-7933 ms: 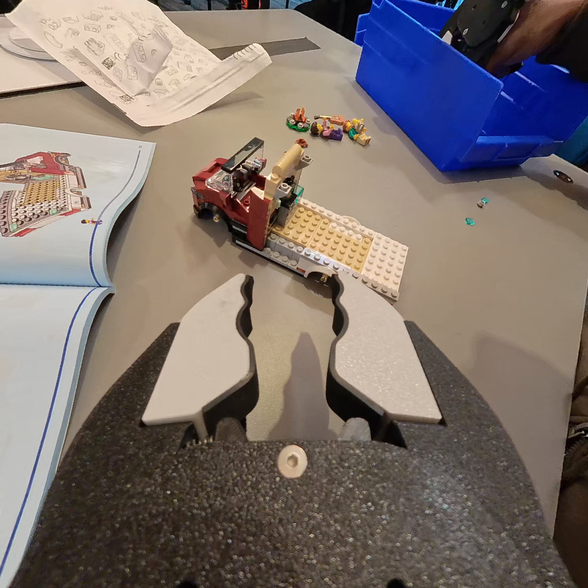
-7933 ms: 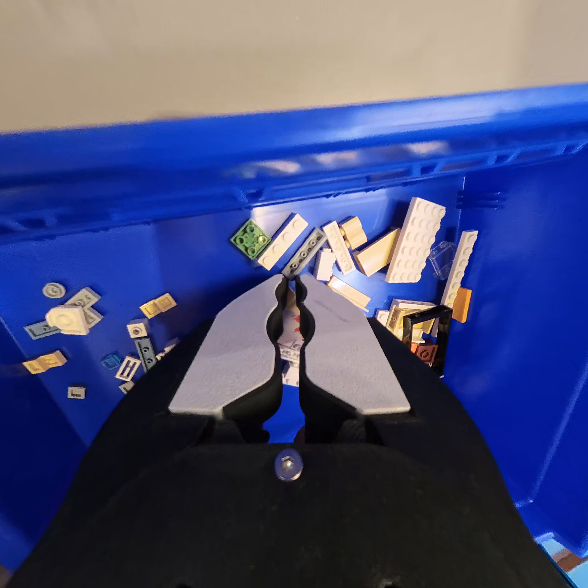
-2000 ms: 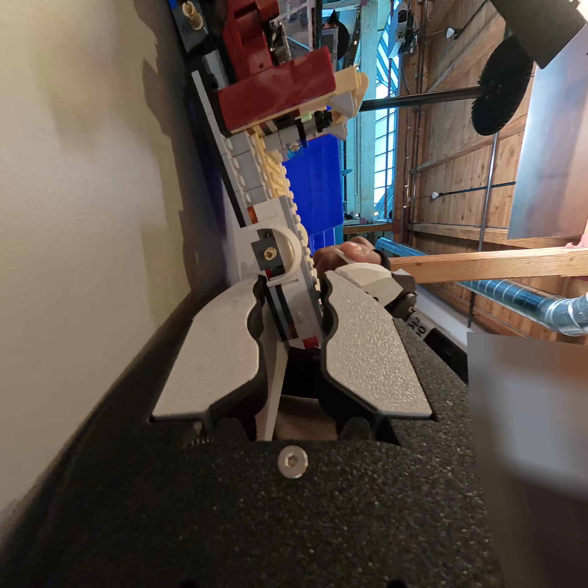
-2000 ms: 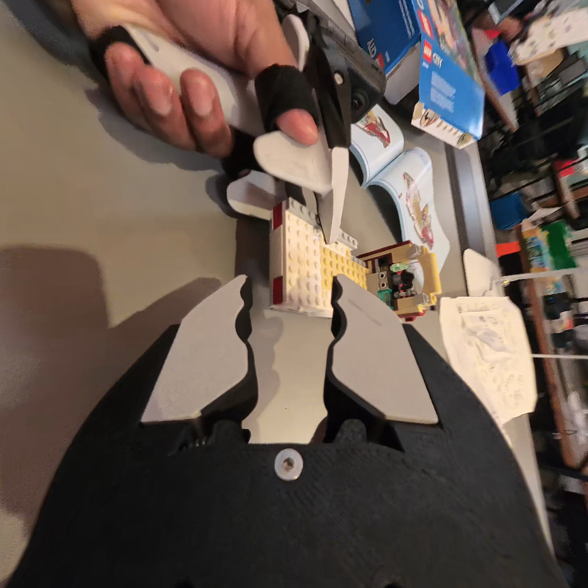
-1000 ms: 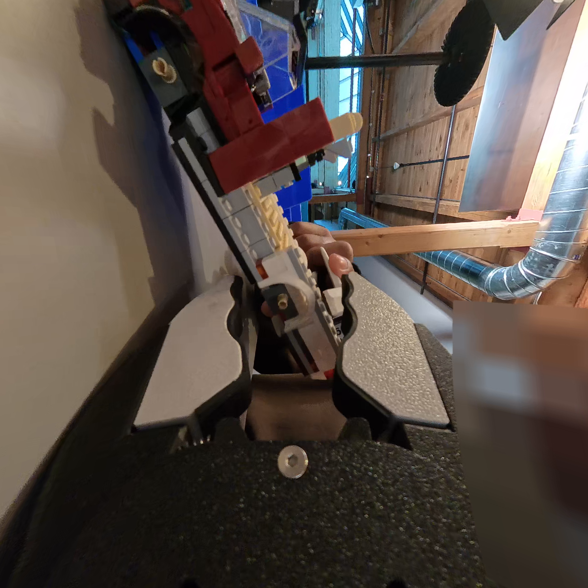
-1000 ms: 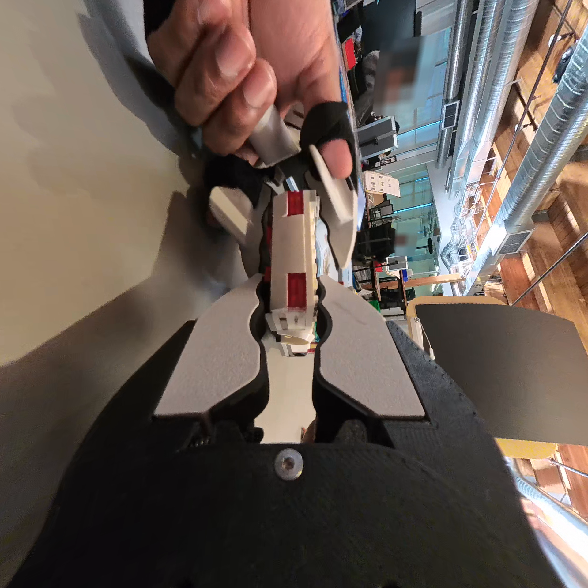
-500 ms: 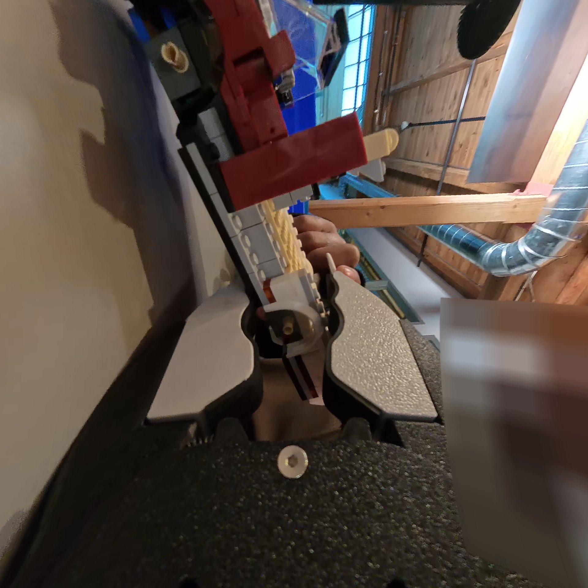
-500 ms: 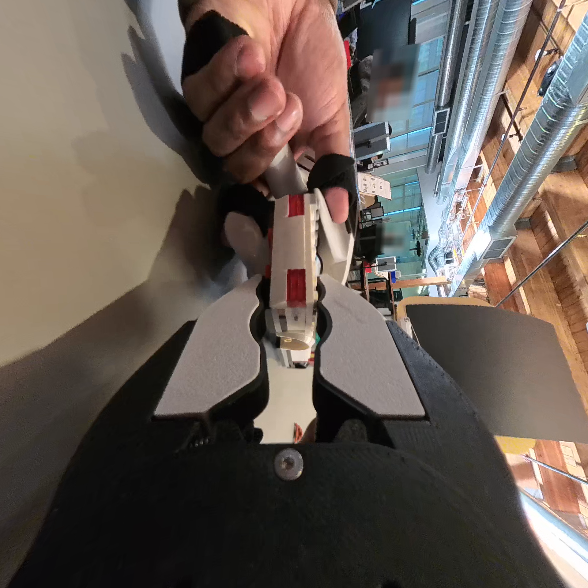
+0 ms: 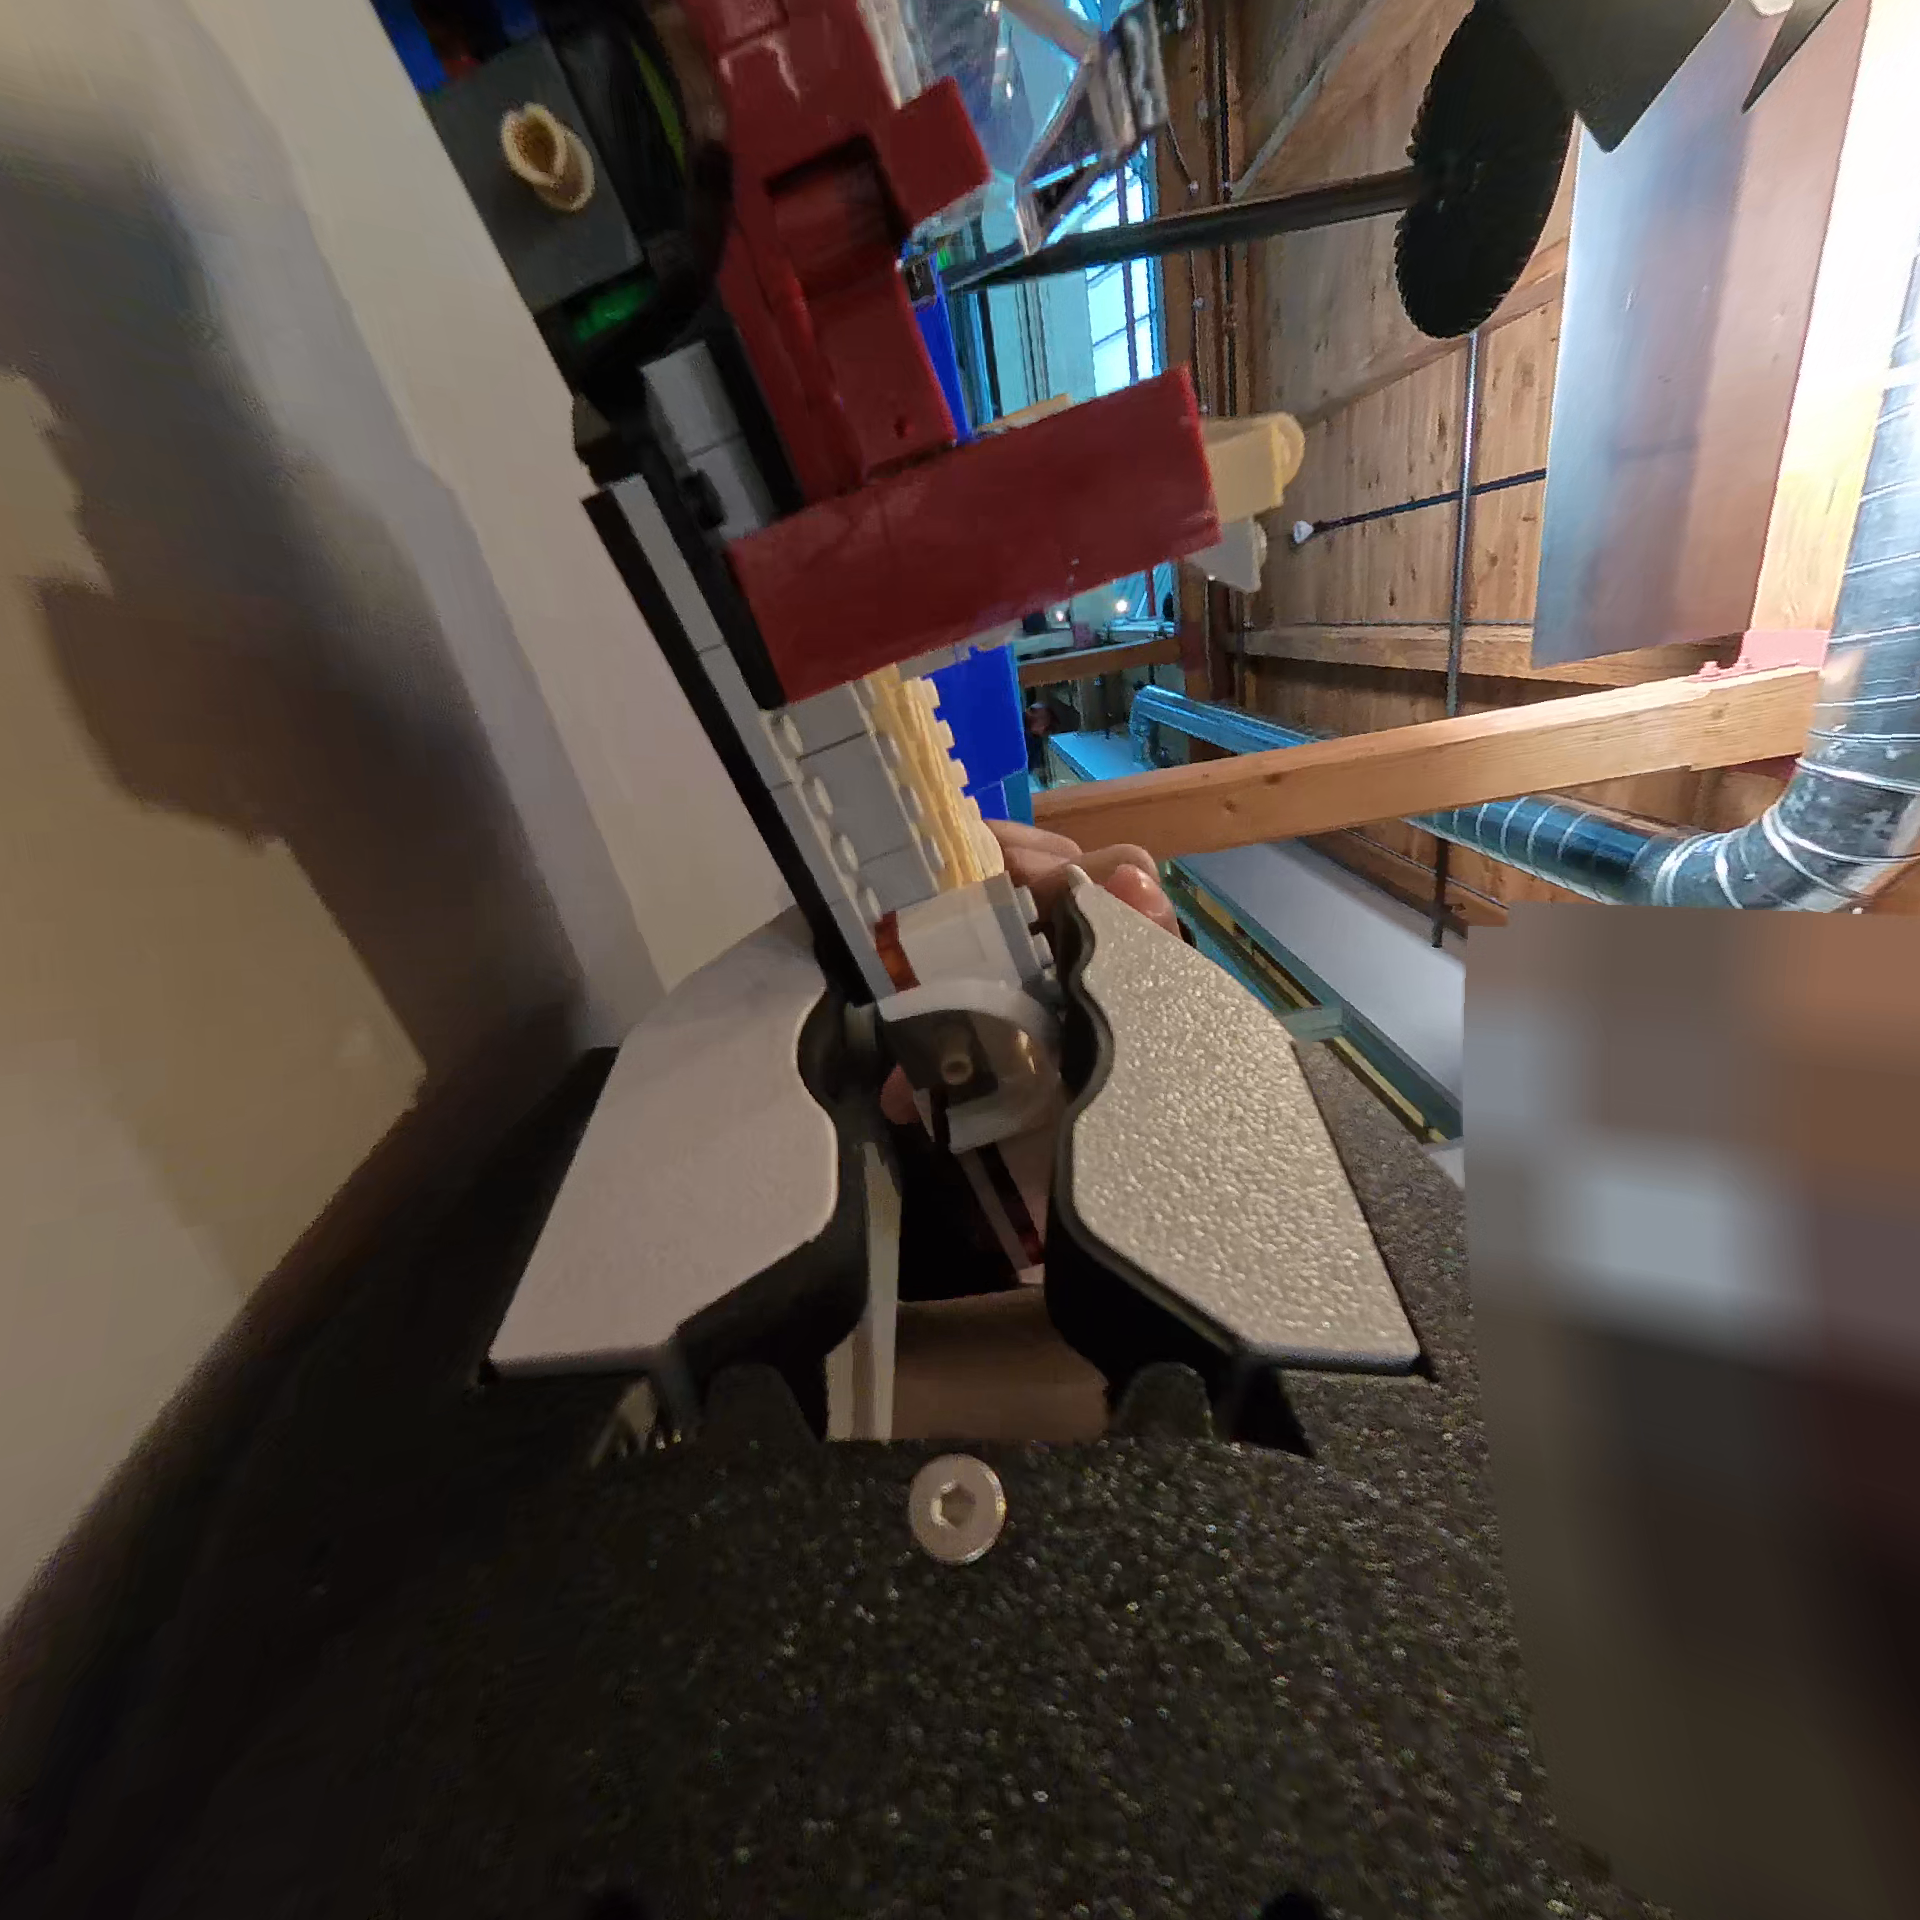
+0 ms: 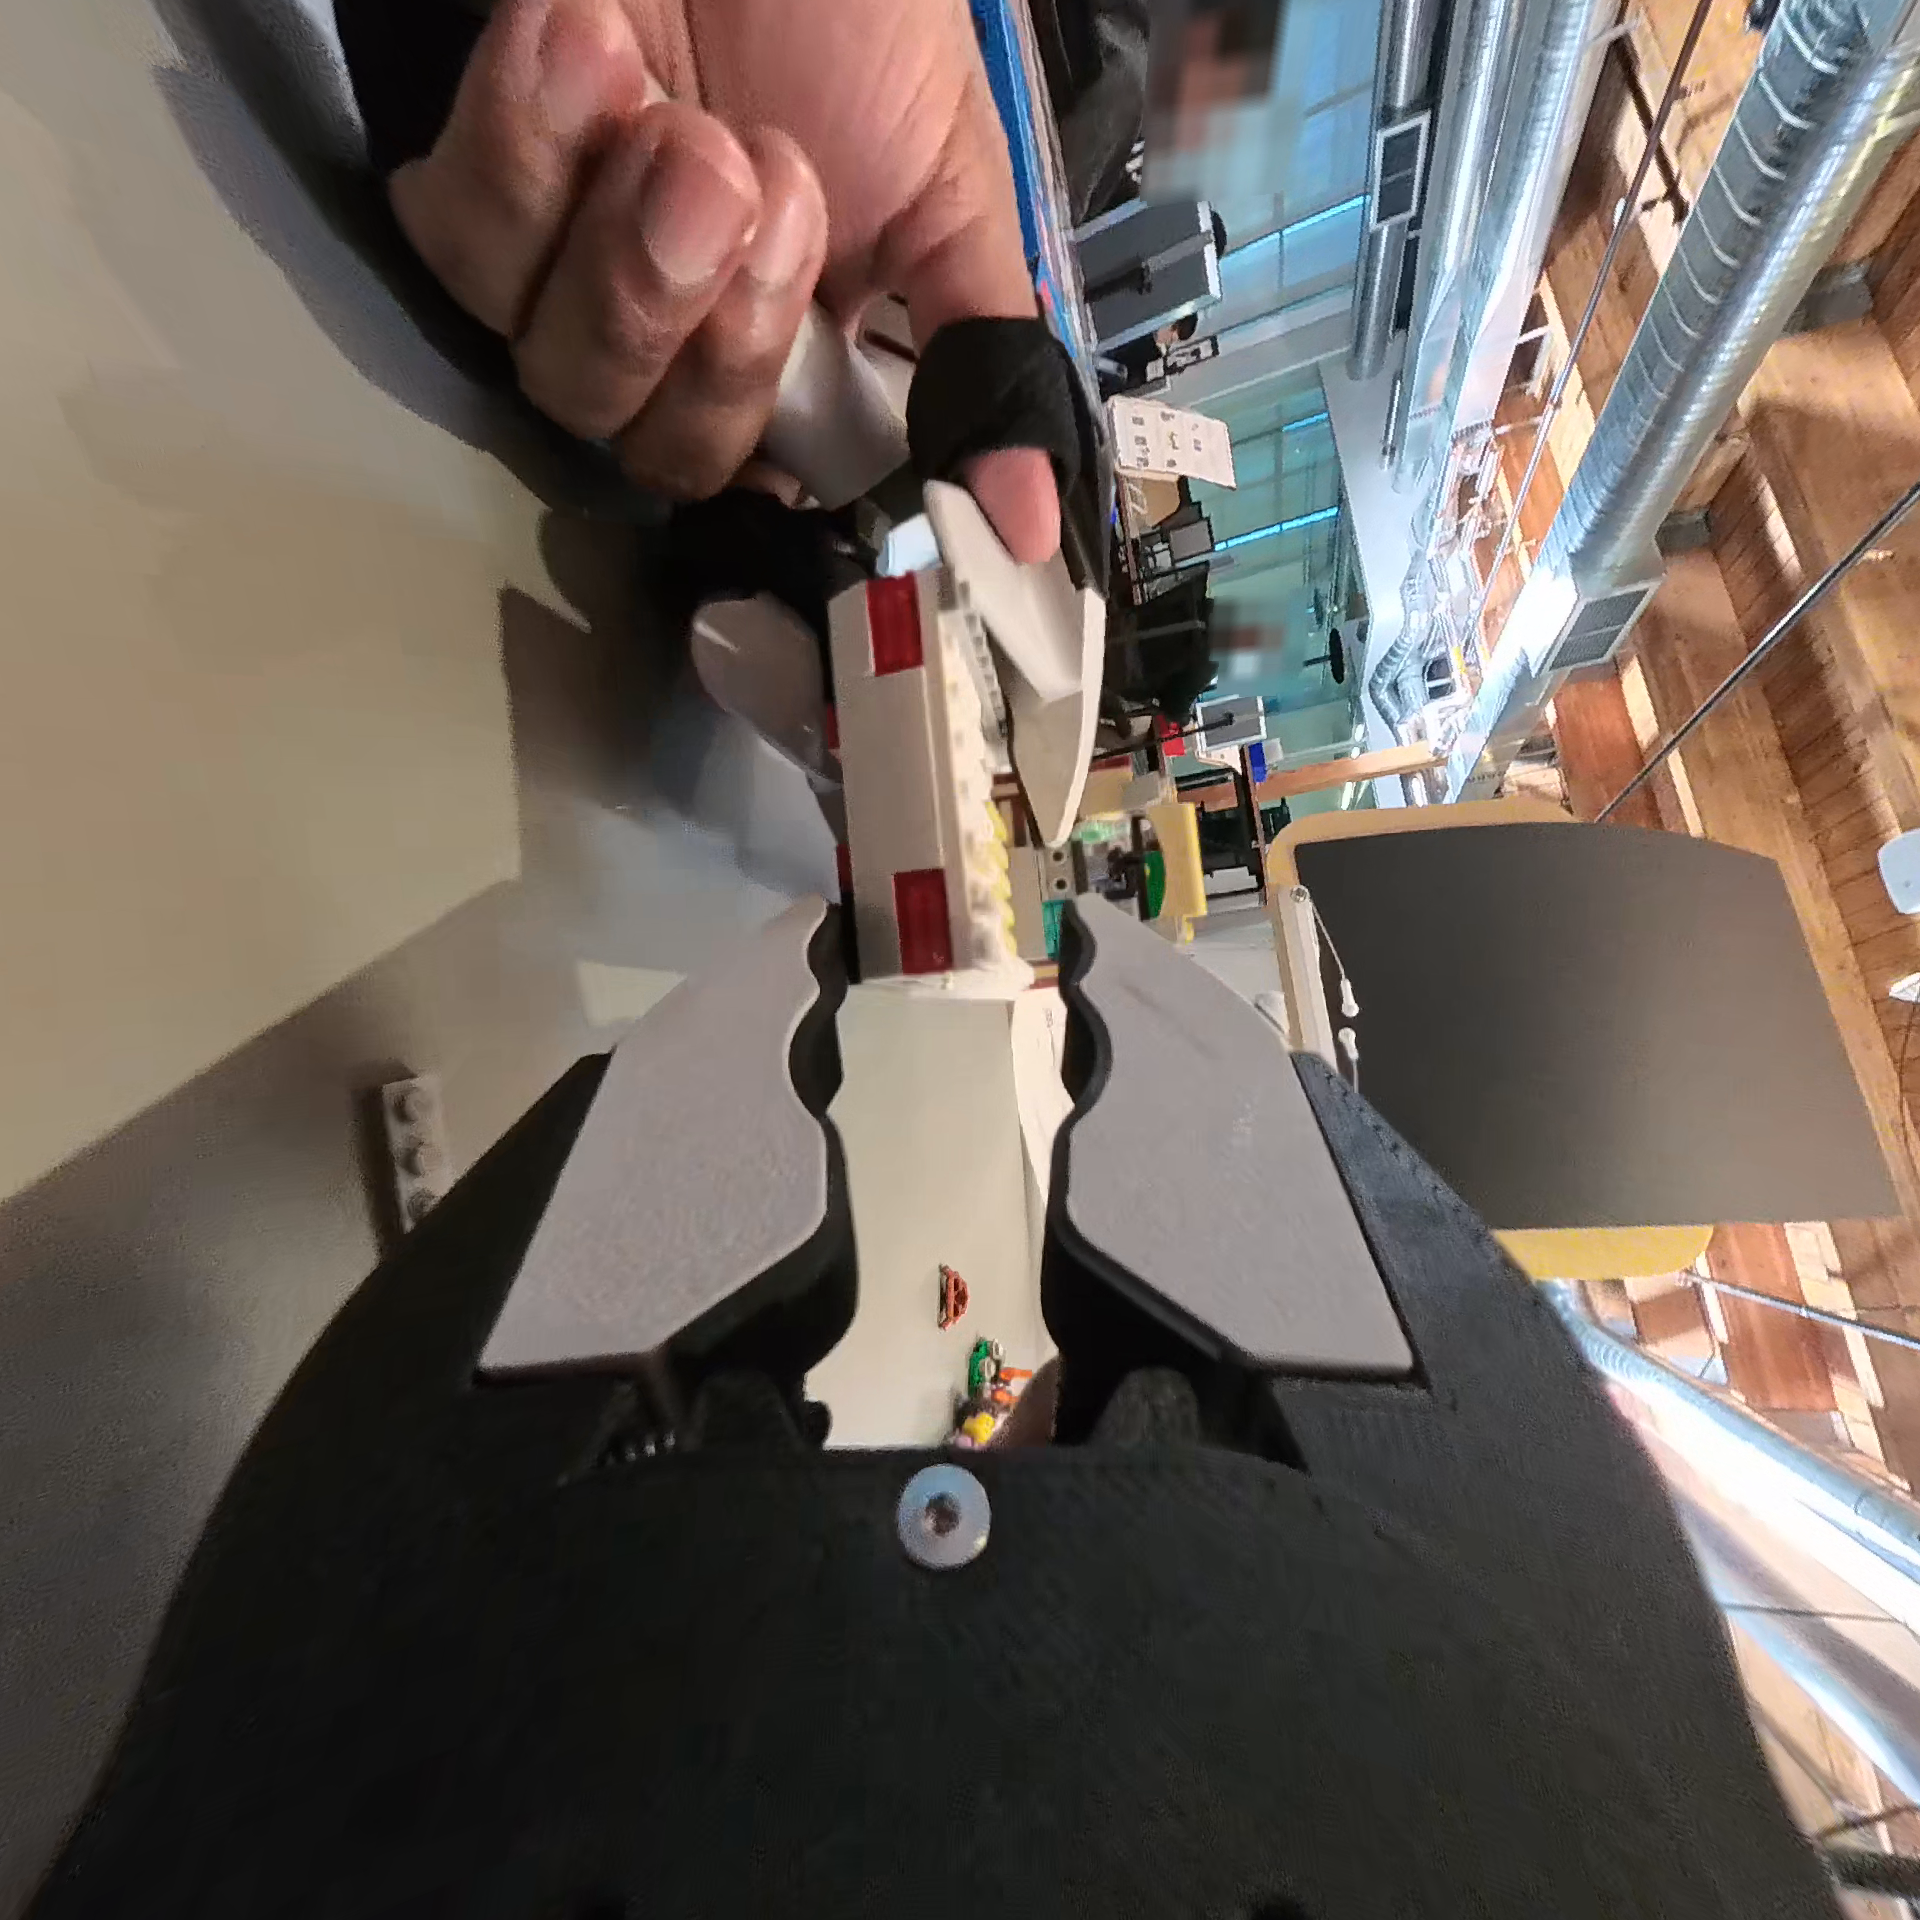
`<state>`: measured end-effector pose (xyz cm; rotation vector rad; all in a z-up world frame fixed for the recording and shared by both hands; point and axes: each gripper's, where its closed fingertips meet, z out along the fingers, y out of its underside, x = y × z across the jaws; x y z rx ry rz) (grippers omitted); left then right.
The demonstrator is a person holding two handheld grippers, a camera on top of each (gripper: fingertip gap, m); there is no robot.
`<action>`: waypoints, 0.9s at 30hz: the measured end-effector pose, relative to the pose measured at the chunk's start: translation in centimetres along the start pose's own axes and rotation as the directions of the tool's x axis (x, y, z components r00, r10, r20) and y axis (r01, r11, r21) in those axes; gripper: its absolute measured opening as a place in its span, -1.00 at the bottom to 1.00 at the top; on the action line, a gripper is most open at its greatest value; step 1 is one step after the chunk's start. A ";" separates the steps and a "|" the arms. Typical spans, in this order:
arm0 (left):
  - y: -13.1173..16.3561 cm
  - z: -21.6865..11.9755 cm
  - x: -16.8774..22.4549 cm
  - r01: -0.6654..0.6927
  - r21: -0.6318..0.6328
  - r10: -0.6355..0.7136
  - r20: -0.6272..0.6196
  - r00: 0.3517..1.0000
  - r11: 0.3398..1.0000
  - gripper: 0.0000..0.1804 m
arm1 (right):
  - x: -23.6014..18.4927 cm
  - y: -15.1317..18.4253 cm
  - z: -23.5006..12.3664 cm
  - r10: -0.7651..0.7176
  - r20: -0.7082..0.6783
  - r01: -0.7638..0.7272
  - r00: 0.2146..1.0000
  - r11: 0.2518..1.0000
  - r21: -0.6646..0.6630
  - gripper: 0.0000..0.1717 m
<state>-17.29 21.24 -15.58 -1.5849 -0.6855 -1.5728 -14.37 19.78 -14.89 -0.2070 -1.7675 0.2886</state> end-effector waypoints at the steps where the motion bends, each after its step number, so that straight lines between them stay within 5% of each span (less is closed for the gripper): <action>1: -0.2 0.0 0.0 -0.009 0.014 0.009 0.007 1.000 1.000 -0.58 | 0.0 0.1 0.1 0.004 -0.004 -0.004 1.000 1.000 -0.007 -0.53; 10: -0.2 0.3 0.0 -0.009 0.015 0.009 0.002 1.000 1.000 -0.59 | -0.3 0.8 1.6 -0.090 -0.052 0.082 0.995 0.988 -0.128 -0.63; 17: 0.2 0.6 0.8 0.041 -0.008 -0.041 -0.068 0.997 0.999 -0.38 | 0.4 0.5 1.3 0.057 -0.063 -0.062 0.996 0.995 -0.082 -0.67; 27: 2.4 0.8 1.0 0.133 -0.100 -0.140 -0.061 0.988 0.986 -0.31 | 0.1 1.1 1.4 -0.015 -0.064 0.008 0.998 0.994 -0.112 -0.68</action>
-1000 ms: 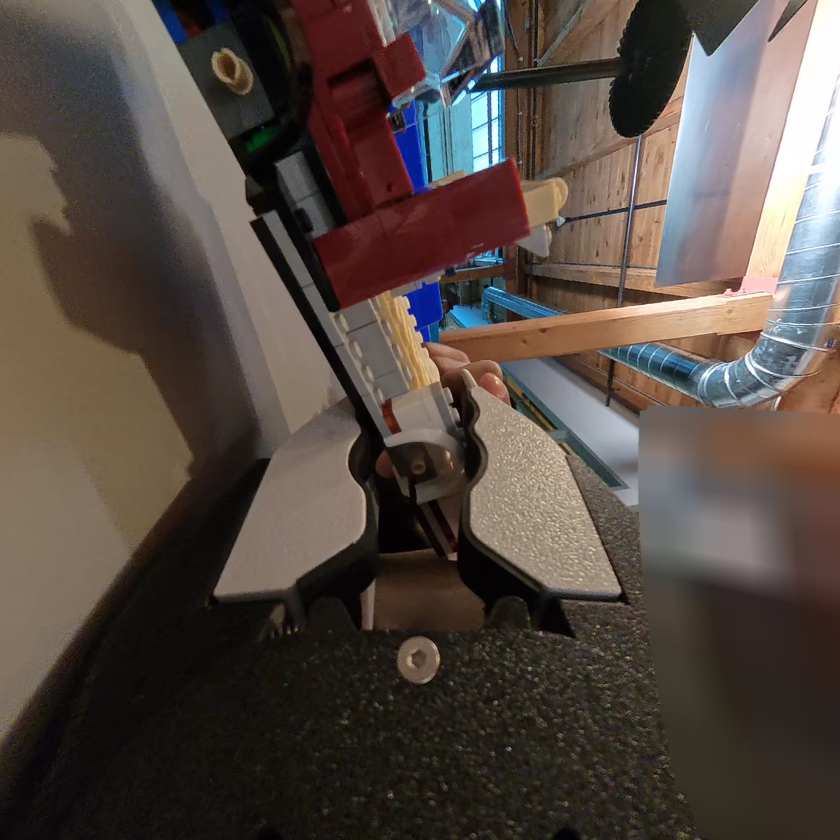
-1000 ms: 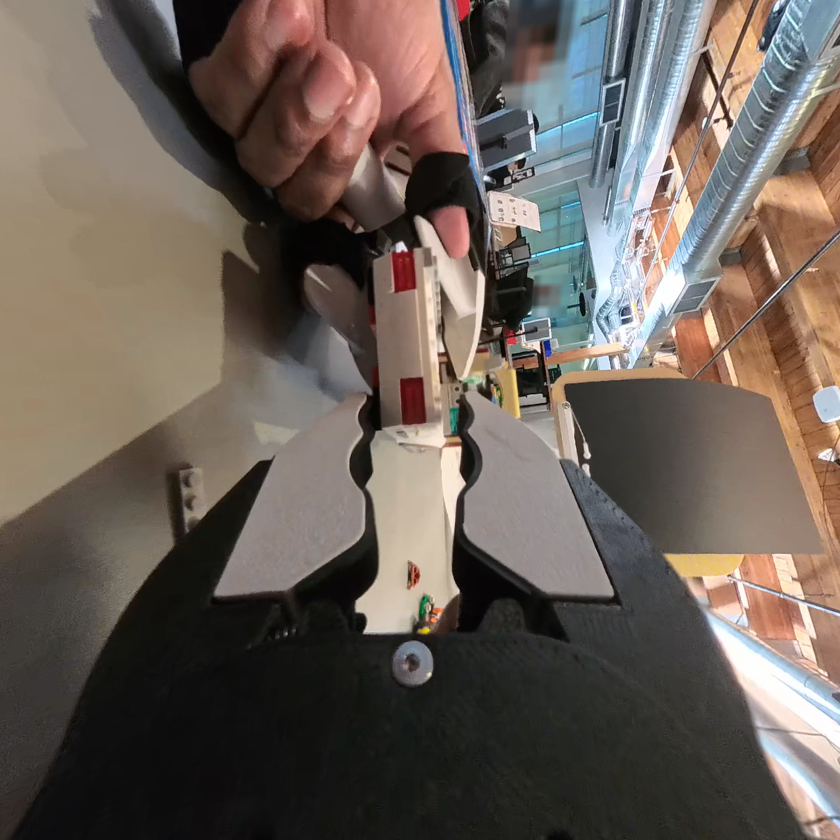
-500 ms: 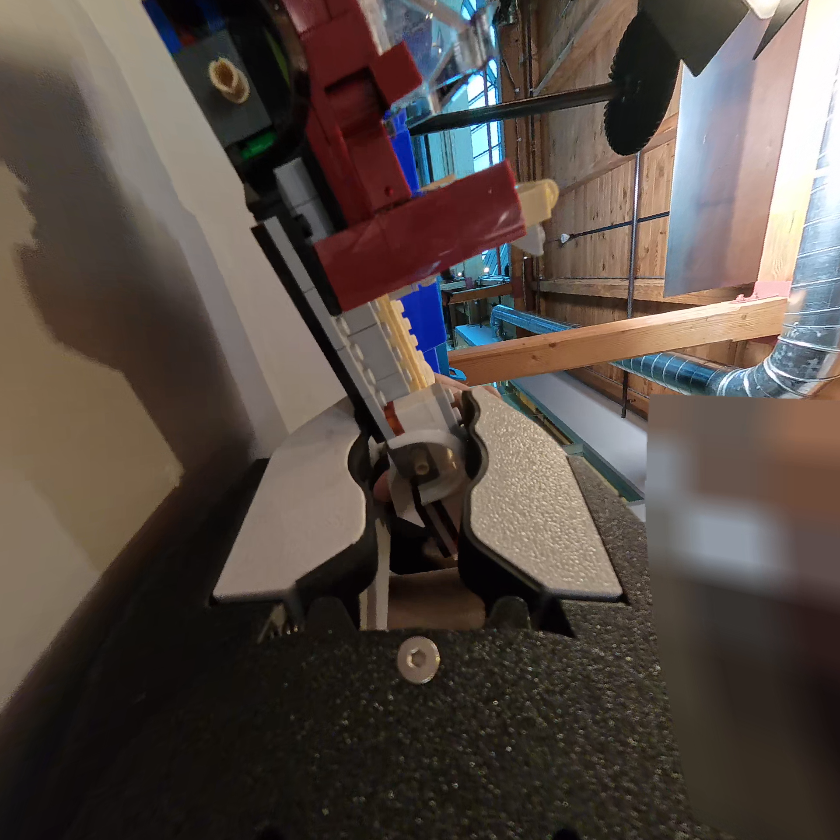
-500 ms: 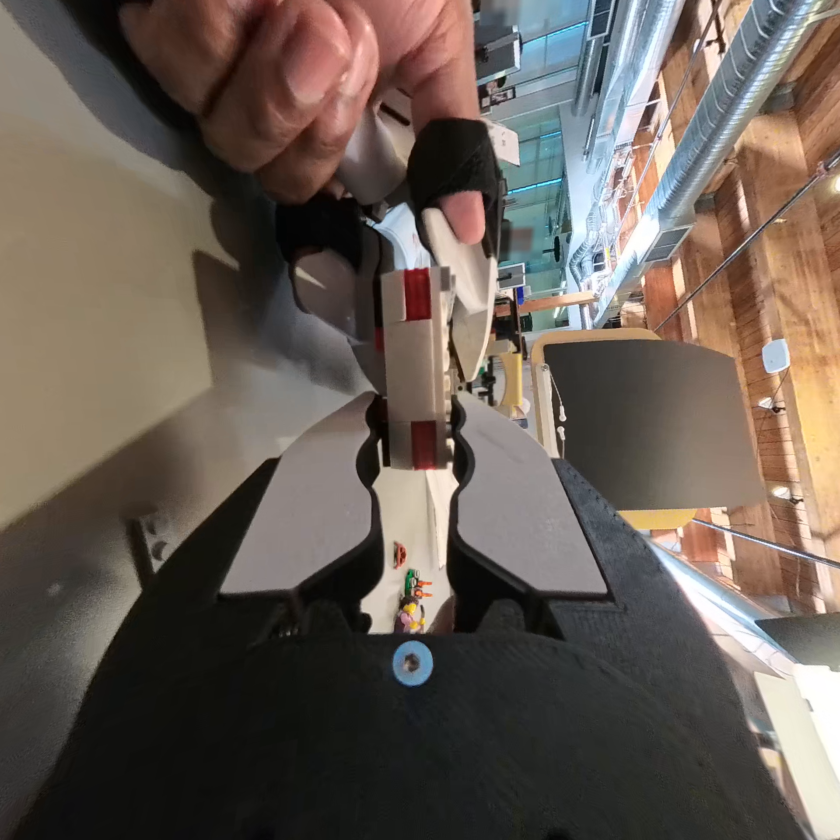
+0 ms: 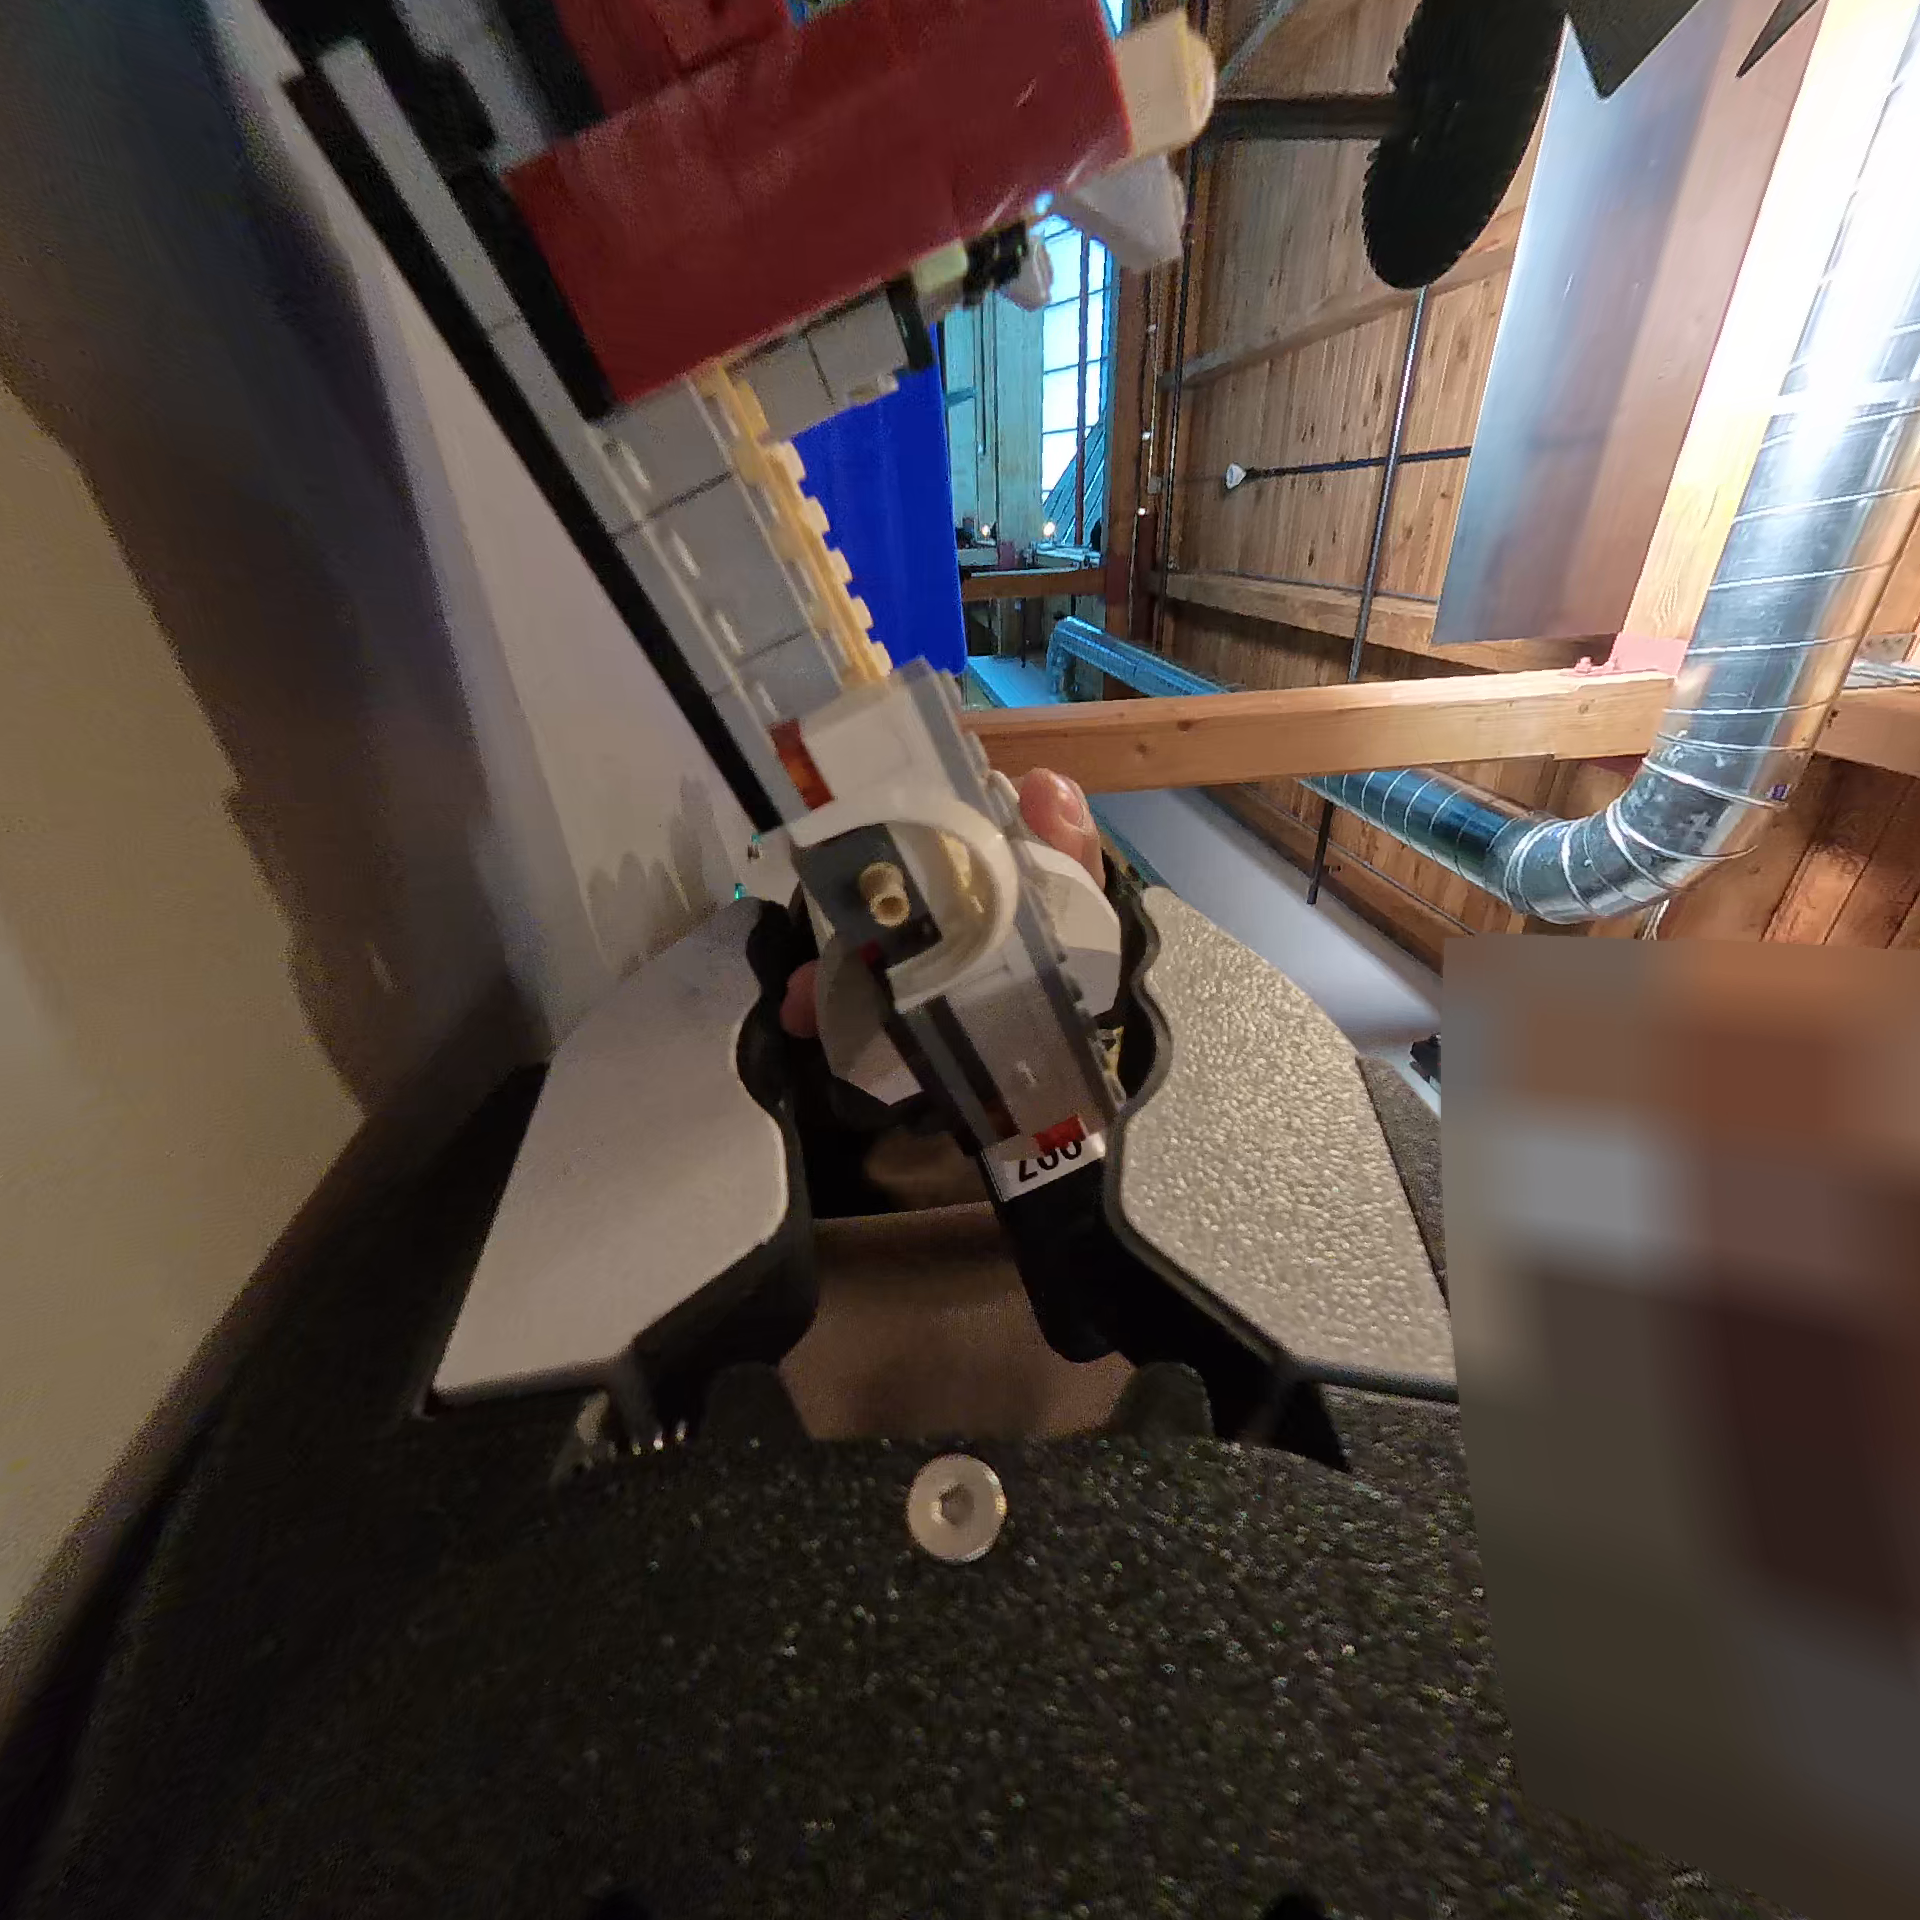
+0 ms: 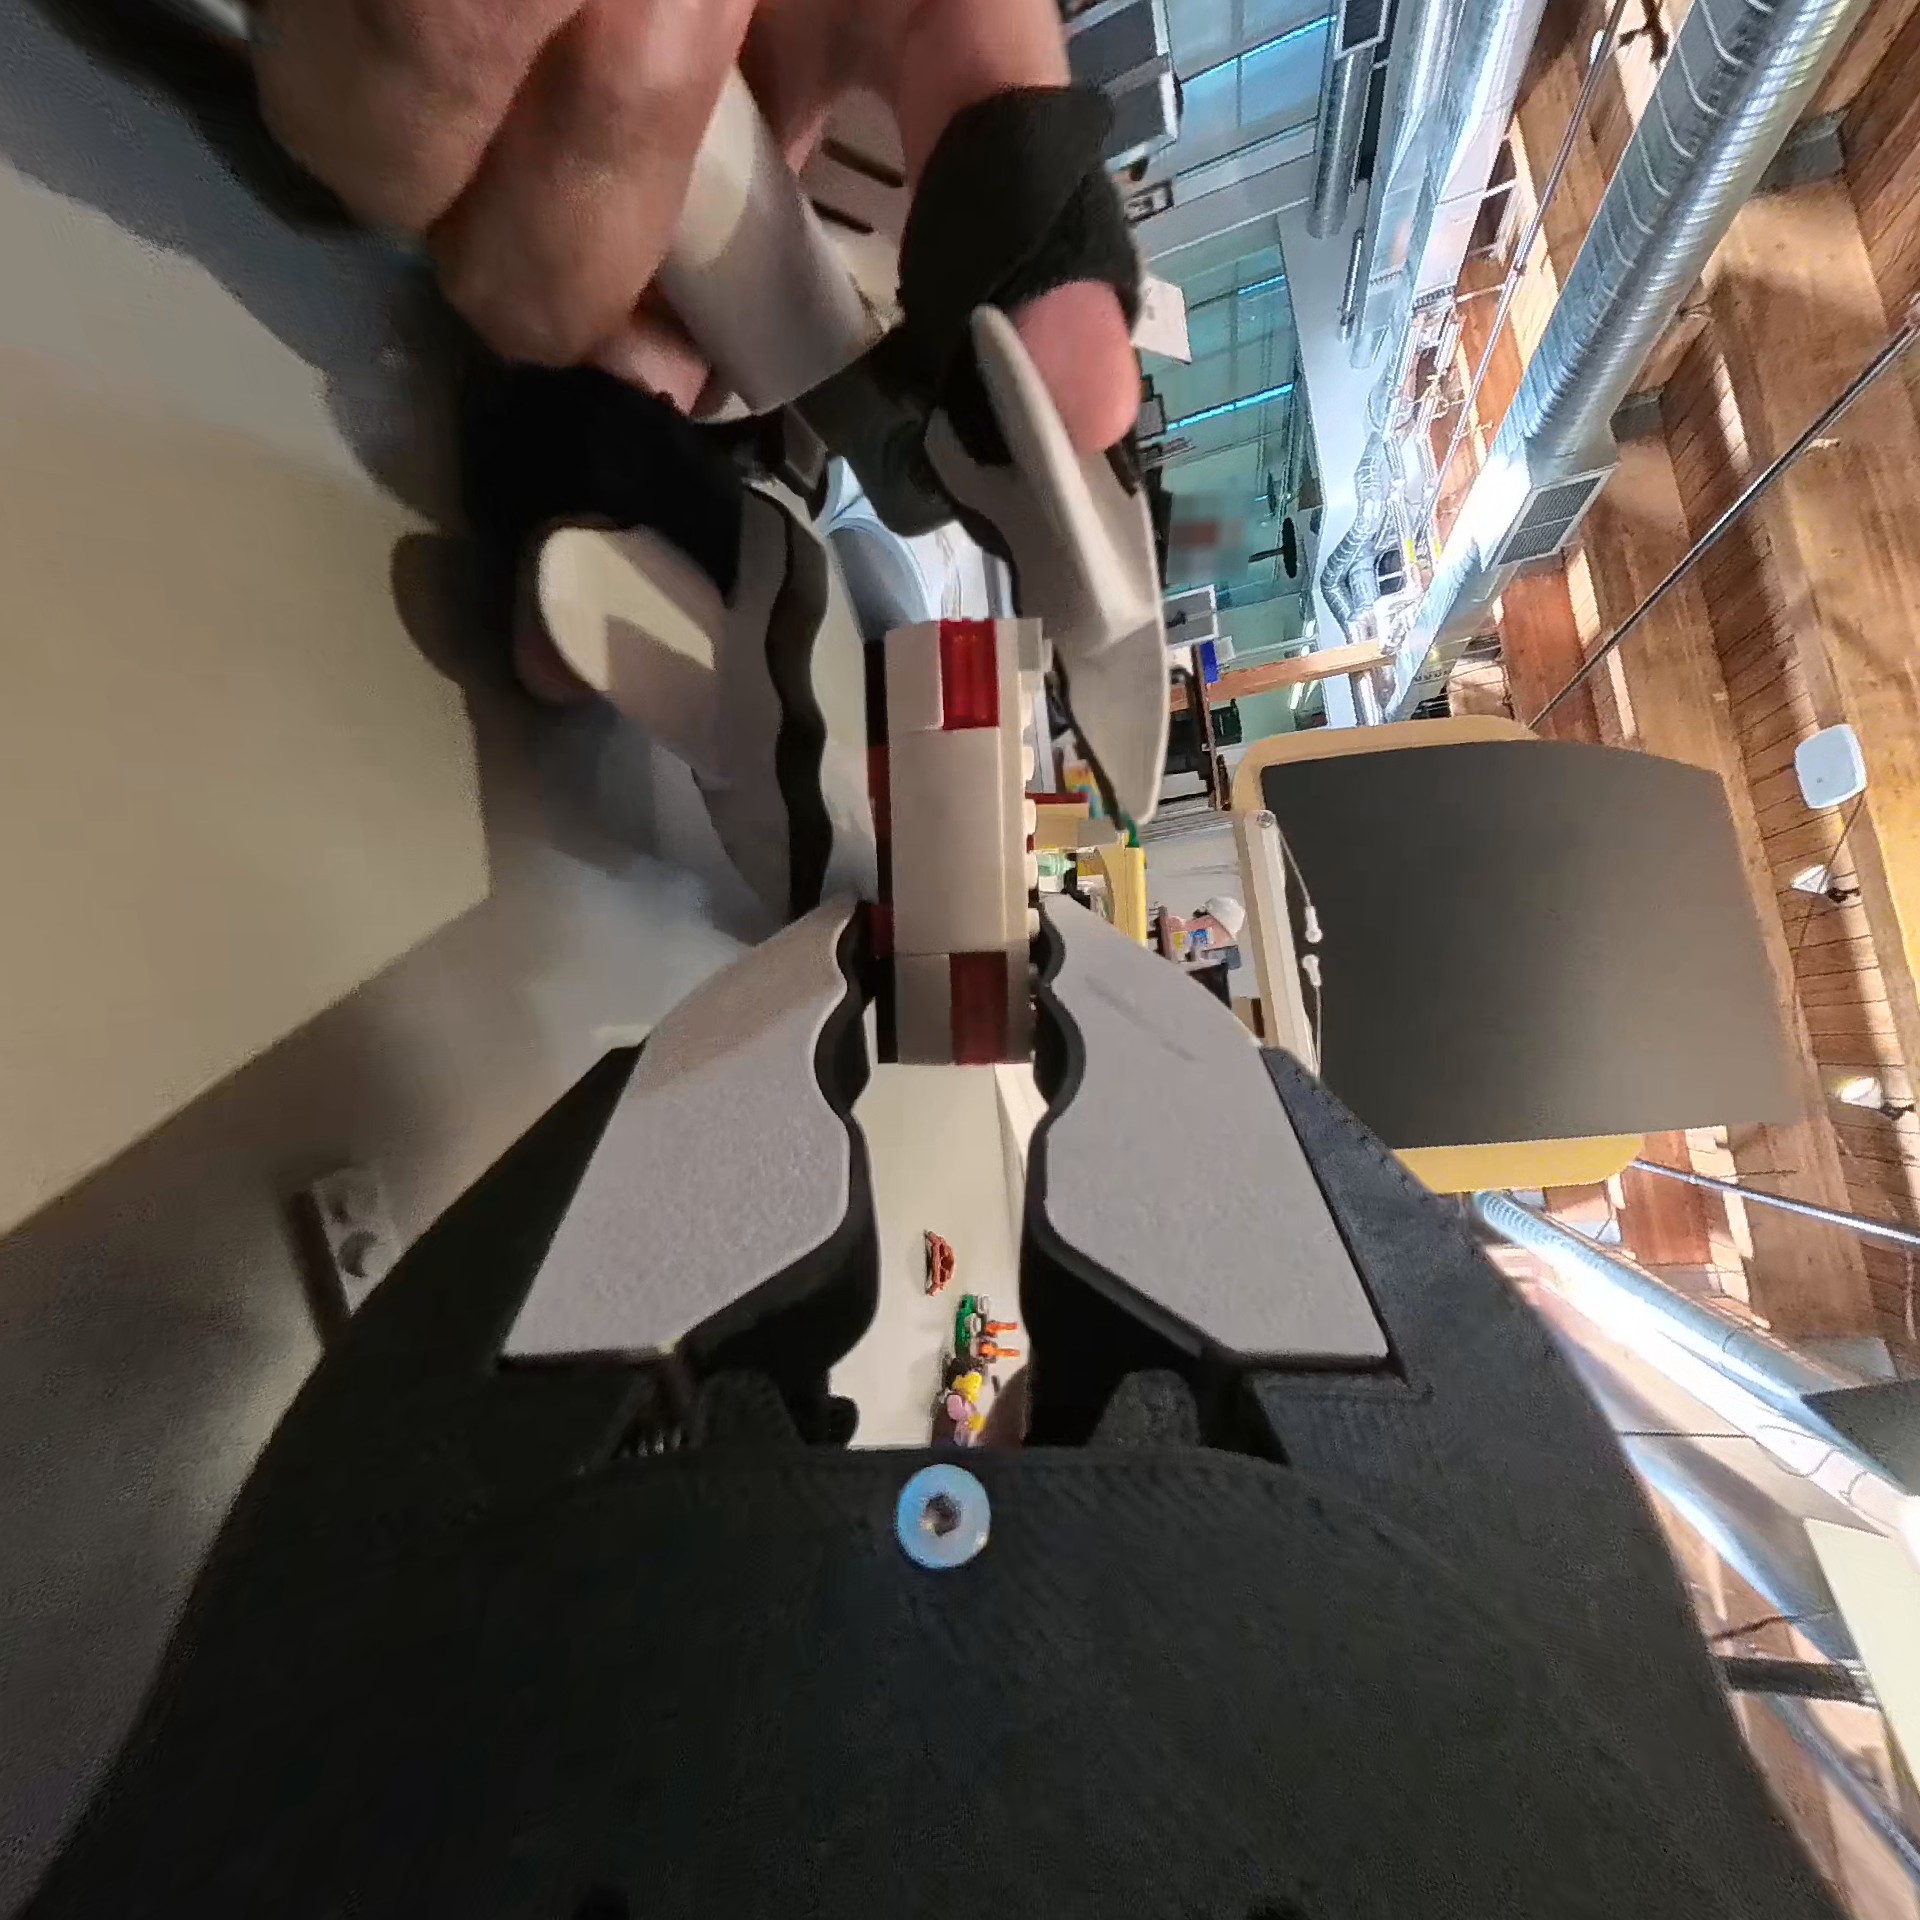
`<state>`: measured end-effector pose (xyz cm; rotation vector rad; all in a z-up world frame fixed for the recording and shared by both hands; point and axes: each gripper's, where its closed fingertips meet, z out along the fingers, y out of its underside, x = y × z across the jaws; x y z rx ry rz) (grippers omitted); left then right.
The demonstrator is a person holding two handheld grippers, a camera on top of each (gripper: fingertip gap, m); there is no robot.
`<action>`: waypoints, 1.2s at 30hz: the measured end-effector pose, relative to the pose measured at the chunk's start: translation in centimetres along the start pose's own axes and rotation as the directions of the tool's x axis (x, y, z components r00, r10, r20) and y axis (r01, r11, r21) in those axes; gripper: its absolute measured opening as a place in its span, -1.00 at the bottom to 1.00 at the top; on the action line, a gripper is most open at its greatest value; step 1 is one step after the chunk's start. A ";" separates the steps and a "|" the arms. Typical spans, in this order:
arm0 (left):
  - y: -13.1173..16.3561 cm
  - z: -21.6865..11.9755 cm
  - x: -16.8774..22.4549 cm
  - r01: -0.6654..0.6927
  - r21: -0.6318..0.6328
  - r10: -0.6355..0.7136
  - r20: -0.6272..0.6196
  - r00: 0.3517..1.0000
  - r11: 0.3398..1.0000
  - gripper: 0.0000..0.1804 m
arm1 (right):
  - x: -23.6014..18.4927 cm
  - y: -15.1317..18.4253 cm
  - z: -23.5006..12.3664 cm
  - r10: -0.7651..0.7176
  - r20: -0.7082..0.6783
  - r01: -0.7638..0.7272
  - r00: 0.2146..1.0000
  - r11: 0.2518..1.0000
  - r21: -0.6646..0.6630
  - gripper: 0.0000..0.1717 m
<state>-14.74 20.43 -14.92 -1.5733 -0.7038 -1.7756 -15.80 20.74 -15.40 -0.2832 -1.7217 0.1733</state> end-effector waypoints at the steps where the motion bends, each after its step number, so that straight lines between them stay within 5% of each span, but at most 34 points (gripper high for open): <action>1: 0.2 0.1 0.0 0.000 -0.011 0.000 0.004 1.000 1.000 -0.32 | -0.2 0.0 0.0 -0.019 0.001 0.019 1.000 1.000 0.002 -0.68; 9: 0.4 0.2 -1.0 0.040 -0.051 -0.039 0.029 0.999 0.998 -0.55 | -0.9 -0.3 -0.1 -0.118 -0.002 0.118 0.993 0.993 0.009 -0.67; 20: 0.8 0.4 -1.0 0.029 -0.076 -0.028 0.025 0.999 0.997 -0.56 | -0.9 -0.4 -0.7 -0.131 0.031 0.130 0.991 0.991 0.020 -0.66; 28: -0.8 -0.5 -1.6 -0.042 -0.006 0.042 0.092 0.995 0.999 -0.58 | 0.0 -1.2 -2.2 -0.044 0.093 0.036 0.995 0.996 0.082 -0.62; 36: -1.3 -0.7 -2.2 -0.180 -0.021 0.181 0.199 0.963 0.983 -0.59 | 0.5 1.2 -2.5 0.219 0.224 -0.229 0.950 0.973 0.021 -0.62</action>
